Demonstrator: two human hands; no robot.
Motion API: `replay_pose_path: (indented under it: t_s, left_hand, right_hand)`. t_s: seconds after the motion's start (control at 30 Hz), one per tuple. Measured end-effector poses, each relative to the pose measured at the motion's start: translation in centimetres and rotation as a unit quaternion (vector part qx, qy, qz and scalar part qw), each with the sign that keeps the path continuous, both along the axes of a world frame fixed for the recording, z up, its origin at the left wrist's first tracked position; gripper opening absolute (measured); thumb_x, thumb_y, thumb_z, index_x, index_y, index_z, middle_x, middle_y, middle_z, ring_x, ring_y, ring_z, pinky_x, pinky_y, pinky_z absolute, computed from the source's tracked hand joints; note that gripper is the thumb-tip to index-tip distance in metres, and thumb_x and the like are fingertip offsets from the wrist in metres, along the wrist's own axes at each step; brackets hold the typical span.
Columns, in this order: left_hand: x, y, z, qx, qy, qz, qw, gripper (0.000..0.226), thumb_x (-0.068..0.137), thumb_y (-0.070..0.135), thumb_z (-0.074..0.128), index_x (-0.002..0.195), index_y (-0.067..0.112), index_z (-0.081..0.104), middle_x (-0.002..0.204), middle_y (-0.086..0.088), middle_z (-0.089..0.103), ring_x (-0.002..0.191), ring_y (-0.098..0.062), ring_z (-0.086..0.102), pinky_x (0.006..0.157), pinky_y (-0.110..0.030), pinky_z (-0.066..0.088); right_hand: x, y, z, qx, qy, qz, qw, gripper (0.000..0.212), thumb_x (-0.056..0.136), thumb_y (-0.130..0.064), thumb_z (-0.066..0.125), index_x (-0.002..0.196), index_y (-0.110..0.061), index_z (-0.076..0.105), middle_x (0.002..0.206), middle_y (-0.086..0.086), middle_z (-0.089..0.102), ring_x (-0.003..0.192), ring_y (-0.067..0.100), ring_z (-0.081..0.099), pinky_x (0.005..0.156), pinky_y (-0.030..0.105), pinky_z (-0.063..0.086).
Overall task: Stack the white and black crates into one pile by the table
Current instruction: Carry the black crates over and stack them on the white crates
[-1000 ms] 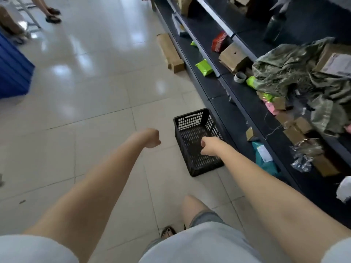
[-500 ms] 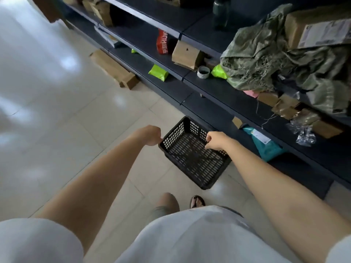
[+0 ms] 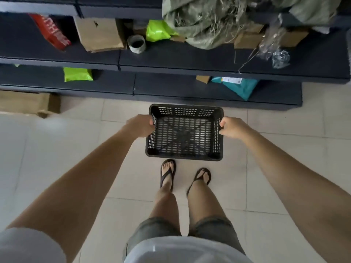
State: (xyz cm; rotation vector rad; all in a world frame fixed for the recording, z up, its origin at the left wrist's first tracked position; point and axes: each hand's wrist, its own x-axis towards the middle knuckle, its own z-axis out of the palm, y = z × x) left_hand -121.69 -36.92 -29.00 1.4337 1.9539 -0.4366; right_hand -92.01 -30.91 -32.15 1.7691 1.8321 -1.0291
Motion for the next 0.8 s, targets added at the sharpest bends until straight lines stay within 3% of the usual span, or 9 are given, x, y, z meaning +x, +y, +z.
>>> replay_pose_path:
  t_s: [0.17,0.3,0.5,0.8]
  left_hand:
    - [-2.8,1.5,-9.2,-0.033,0.008,-0.071,0.997,0.038,0.093,0.030,0.048,0.129,0.018,0.052,0.130,-0.010,0.059,0.117,-0.032,0.057,0.089,-0.041,0.048]
    - [-3.7,2.0,-17.4,-0.035,0.023,-0.078,0.996,0.036,0.092,0.028,0.049,0.125,0.016,0.053,0.126,-0.010,0.060,0.115,-0.033,0.057,0.085,-0.039,0.046]
    - [-4.0,2.3,-28.1,-0.095,0.107,-0.056,0.988,0.046,0.087,0.021,0.050,0.133,0.017,0.046,0.129,-0.010,0.053,0.122,-0.032,0.051,0.091,-0.043,0.045]
    - [-7.1,2.9,-40.6,-0.036,0.115,-0.010,0.993,0.047,0.087,0.019,0.054,0.133,0.019,0.047,0.123,-0.016,0.048,0.115,-0.038,0.053,0.083,-0.047,0.048]
  right_hand:
    - [-2.5,-2.4,-7.7,-0.032,0.014,-0.046,0.998,0.036,0.085,-0.023,0.062,0.120,-0.014,0.057,0.118,0.012,0.061,0.102,0.029,0.060,0.075,0.028,0.041]
    - [-3.0,-3.3,-15.4,-0.048,0.004,-0.074,0.996,0.036,0.084,-0.027,0.062,0.118,-0.017,0.056,0.120,0.011,0.057,0.106,0.029,0.057,0.085,0.034,0.048]
    - [-0.6,-3.1,-25.5,-0.029,-0.053,-0.150,0.987,0.043,0.084,-0.027,0.063,0.125,-0.019,0.053,0.126,0.011,0.053,0.118,0.032,0.048,0.097,0.041,0.046]
    - [2.7,0.5,-36.6,0.023,-0.163,-0.163,0.973,0.051,0.085,-0.021,0.064,0.131,-0.015,0.043,0.132,0.016,0.035,0.121,0.039,0.038,0.097,0.049,0.044]
